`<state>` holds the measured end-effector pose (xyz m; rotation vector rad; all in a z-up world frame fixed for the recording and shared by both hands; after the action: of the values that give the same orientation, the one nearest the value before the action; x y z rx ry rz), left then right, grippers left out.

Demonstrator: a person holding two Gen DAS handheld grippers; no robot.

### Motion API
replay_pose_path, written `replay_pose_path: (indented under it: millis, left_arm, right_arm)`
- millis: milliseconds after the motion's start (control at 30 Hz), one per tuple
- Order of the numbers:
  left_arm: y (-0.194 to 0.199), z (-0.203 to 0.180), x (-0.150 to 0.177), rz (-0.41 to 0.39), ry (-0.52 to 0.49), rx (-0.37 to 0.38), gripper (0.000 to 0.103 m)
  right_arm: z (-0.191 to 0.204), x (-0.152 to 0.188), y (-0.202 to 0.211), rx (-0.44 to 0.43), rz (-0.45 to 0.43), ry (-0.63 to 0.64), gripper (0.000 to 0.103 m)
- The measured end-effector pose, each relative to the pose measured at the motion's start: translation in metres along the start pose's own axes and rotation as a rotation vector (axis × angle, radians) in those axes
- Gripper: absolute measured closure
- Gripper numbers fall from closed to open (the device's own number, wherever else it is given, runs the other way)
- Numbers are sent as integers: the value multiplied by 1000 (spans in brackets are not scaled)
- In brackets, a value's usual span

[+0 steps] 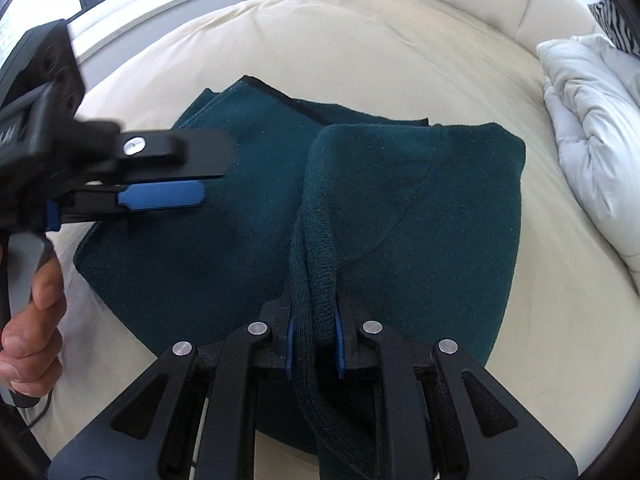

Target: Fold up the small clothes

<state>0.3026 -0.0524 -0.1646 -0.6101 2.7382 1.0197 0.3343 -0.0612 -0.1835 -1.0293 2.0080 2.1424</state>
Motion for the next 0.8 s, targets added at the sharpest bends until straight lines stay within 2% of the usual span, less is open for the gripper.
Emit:
replay_pose_path:
  millis: [167,333,367,433,467,500,533,600,700,800]
  left_arm:
    - [-38,-17,8,109,-35,-40,28]
    - [-56,-16,8,148,4,-42,55]
    - [-58,-15,7,153,1,-48,58]
    - [-62,-15,10,161,-4,-57,67]
    - [-65,-16,12,164,-7,-62,70]
    - [-65,-16,14,167,-14,-66,77]
    - [-66,-17,17,170,-22,-73,82]
    - [-65,-17,18,165,-27,-83,83]
    - [-59,-15,16,168,-22,-67,90]
    - [-50,-18,14,164,-30,-52,91]
  right_arm:
    - [-7,19,20,-41,-42,-26,87]
    - [-15,44,30,-89,-48,-34,80]
    - [-17,51,37,-91,-54,-34,78]
    - [-21,68,57,-98,-87,-39,71]
    - [-24,77,71,-113,-112,-56,58]
    - [-26,85,84,-131,-142,-75,50]
    - [-28,94,98,-161,-180,-92,50]
    - [-38,112,122,-199,-232,-144,49]
    - [-54,125,142,-219,-278,-216,49]
    - [-71,133,153,-225,-315,-286,49]
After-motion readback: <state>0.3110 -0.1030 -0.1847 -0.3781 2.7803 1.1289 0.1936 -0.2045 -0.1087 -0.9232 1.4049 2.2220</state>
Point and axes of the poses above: each gripper's, at about its wrist camera, not at the fingertips, and y roughly against the way its jaws point, z to its left, x to its underside, the point moved 9 cm from there along -y, roughly the way its jaws point, and after that the axes turned 5 degrees about -x, right-handed, at the moved point
